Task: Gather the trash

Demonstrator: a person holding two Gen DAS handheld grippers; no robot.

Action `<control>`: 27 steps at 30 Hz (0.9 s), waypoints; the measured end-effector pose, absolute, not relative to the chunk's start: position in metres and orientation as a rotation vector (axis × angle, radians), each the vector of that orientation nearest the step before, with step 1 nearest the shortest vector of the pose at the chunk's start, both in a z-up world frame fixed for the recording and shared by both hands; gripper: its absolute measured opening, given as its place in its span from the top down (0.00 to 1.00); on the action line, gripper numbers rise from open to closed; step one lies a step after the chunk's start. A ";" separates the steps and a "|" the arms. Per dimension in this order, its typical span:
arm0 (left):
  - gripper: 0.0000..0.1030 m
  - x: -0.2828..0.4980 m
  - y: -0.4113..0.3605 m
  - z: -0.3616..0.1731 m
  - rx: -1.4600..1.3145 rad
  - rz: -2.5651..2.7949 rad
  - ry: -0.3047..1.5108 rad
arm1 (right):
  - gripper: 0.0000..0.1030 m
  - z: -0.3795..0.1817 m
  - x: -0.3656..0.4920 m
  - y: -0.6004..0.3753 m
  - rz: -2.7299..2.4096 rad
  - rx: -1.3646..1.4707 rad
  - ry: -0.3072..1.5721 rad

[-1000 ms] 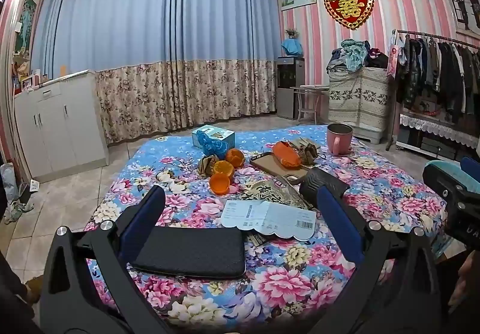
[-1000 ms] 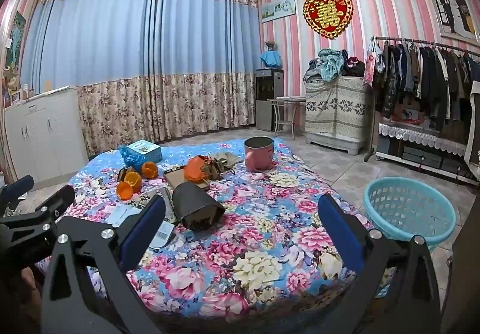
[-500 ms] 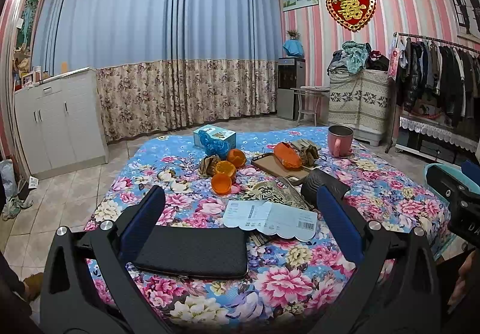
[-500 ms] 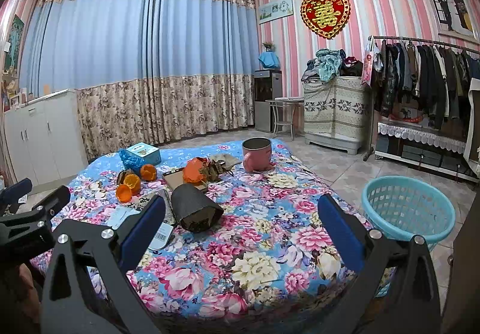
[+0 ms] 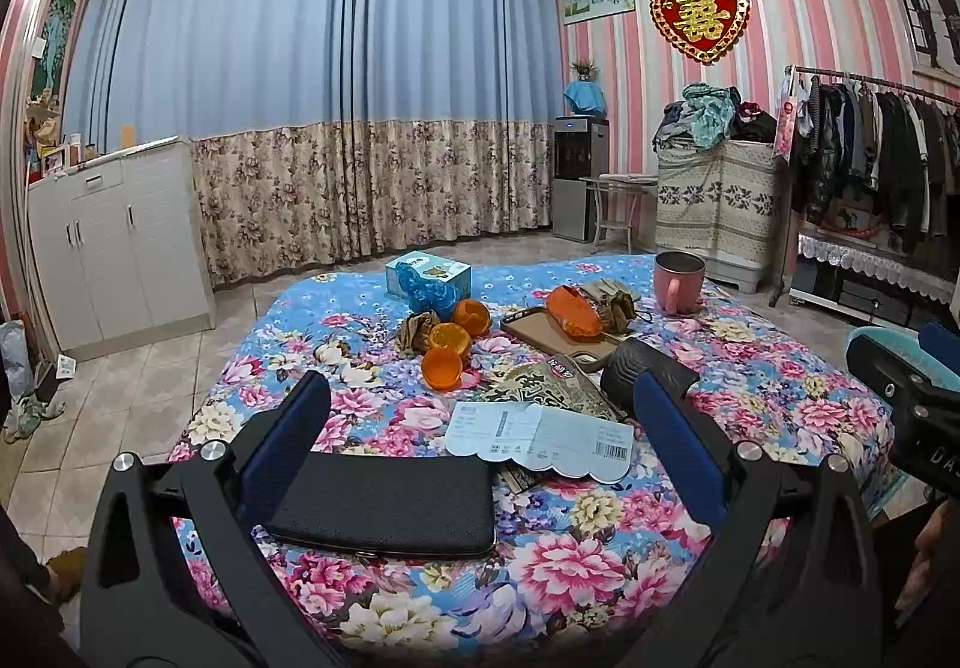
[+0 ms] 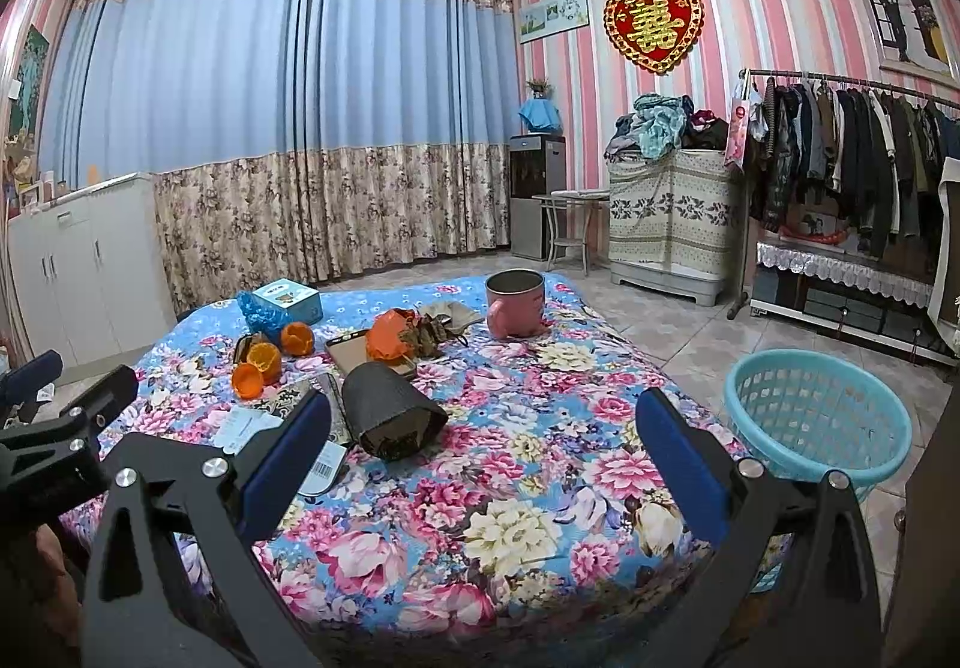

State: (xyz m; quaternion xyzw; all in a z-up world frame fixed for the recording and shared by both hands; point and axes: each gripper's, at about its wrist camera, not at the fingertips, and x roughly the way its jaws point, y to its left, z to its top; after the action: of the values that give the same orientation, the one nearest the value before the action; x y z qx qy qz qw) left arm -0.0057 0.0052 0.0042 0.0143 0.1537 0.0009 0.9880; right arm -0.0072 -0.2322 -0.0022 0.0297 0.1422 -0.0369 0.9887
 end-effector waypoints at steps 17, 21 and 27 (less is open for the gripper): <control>0.05 -0.004 0.008 0.004 0.025 0.002 0.312 | 0.04 -0.003 -0.007 -0.231 -0.072 0.056 0.286; 0.05 -0.004 0.008 0.004 0.025 0.003 0.312 | 0.04 -0.003 -0.007 -0.231 -0.073 0.058 0.286; 0.05 -0.004 0.010 0.004 0.021 0.008 0.313 | 0.04 -0.005 -0.005 -0.230 -0.073 0.060 0.290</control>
State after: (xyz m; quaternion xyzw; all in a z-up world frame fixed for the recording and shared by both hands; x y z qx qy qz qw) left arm -0.0038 0.0100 0.0042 0.0106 0.1559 0.0040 0.9877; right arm -0.0053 -0.2301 -0.0054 0.0300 0.1446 -0.0364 0.9884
